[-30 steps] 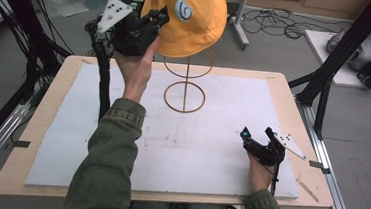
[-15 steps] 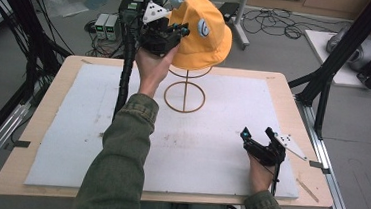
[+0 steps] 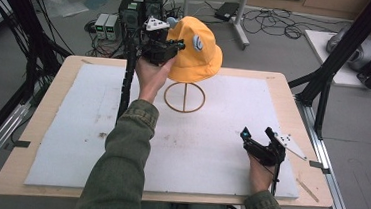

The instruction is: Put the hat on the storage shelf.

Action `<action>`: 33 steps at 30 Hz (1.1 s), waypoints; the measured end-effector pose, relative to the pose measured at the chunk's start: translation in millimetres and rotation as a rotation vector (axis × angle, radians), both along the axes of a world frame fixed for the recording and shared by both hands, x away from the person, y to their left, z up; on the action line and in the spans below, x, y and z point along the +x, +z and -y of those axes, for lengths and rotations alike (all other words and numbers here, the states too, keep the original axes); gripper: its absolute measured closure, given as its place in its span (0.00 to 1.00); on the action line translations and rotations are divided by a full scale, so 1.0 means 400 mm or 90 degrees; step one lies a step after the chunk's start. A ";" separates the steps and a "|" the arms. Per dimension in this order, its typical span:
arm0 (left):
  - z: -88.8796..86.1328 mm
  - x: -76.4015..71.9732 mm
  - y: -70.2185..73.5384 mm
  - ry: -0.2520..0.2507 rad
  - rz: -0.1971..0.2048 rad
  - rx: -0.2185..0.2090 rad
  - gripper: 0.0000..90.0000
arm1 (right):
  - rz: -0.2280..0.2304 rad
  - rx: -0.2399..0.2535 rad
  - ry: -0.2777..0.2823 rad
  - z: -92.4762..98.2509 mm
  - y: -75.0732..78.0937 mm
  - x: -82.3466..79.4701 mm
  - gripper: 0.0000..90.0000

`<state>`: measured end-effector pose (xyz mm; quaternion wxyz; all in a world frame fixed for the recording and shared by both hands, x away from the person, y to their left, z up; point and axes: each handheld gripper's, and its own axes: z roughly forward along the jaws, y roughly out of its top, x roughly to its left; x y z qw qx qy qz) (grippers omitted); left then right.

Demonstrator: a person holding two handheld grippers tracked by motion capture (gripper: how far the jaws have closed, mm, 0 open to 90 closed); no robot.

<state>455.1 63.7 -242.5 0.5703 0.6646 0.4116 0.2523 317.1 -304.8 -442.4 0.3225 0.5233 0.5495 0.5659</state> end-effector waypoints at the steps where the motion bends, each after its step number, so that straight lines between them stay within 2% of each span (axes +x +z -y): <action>1: -0.001 0.001 -0.002 -0.001 -0.003 0.000 0.98 | -0.001 0.000 0.000 0.000 0.000 0.000 0.05; 5: -0.001 0.006 -0.008 -0.005 -0.019 0.000 0.98 | 0.001 -0.003 -0.001 0.001 -0.001 0.002 0.05; 16: -0.006 0.013 -0.017 -0.009 -0.042 -0.007 0.96 | -0.003 0.002 -0.001 0.000 0.000 0.000 0.05; 20: -0.011 0.015 -0.019 -0.004 -0.057 -0.005 0.78 | 0.000 0.003 -0.001 0.002 0.000 0.001 0.05; 21: -0.015 0.015 -0.019 0.002 -0.055 -0.009 0.69 | 0.000 0.002 -0.002 0.003 0.000 0.001 0.05; 25: -0.038 0.004 -0.008 0.005 -0.028 -0.025 0.45 | -0.002 0.003 -0.001 0.002 0.000 0.001 0.05; 29: -0.061 -0.032 0.018 0.018 0.019 -0.020 0.40 | -0.002 0.002 0.000 0.002 -0.001 0.002 0.05; 31: -0.078 -0.061 0.029 0.033 0.062 -0.020 0.37 | -0.003 0.002 0.000 0.002 -0.001 0.002 0.05; 33: -0.101 -0.092 0.036 0.043 0.104 -0.037 0.35 | -0.003 0.001 -0.001 0.001 -0.001 0.002 0.05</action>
